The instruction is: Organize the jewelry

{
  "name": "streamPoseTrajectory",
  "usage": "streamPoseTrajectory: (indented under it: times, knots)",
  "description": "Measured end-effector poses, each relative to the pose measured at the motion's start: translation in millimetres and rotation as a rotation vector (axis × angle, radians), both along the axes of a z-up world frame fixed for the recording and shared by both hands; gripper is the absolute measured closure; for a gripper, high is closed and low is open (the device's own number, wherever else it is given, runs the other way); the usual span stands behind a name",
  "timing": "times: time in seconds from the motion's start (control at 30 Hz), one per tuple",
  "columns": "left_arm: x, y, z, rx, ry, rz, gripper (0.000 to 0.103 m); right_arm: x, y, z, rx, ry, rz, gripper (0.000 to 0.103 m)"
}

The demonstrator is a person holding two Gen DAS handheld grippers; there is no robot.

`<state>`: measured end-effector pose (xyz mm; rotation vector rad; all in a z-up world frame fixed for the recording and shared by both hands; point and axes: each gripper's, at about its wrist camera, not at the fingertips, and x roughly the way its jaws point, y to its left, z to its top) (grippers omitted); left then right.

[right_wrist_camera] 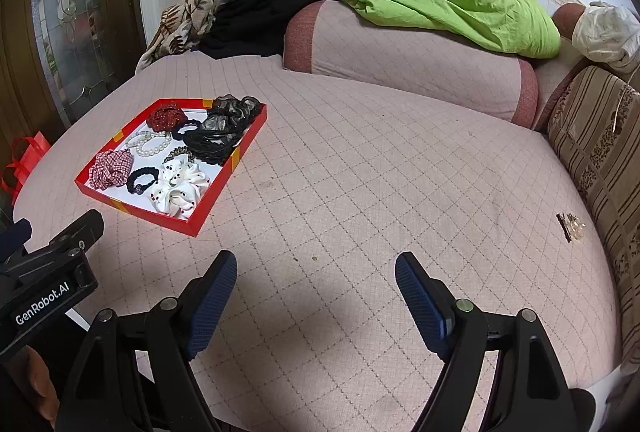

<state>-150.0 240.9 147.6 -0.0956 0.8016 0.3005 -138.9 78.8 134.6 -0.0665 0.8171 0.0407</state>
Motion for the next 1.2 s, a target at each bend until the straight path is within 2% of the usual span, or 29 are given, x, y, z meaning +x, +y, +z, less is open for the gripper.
streamPoseTrajectory:
  times: [0.23,0.97,1.2]
  knots:
    - [1.2,2.9,-3.5,-0.032,0.018,0.007,0.000,0.3,-1.1,-2.5,-0.003,0.000,0.006,0.017]
    - [0.5,0.3,-3.6,-0.023,0.023,-0.002,0.000,-3.1,2.4,-3.6,-0.009,-0.001,0.006,0.016]
    - [0.7,3.0,-4.3,-0.055,0.022,-0.004,0.000,-3.8,2.9,-2.7,-0.016,-0.004,0.008,0.016]
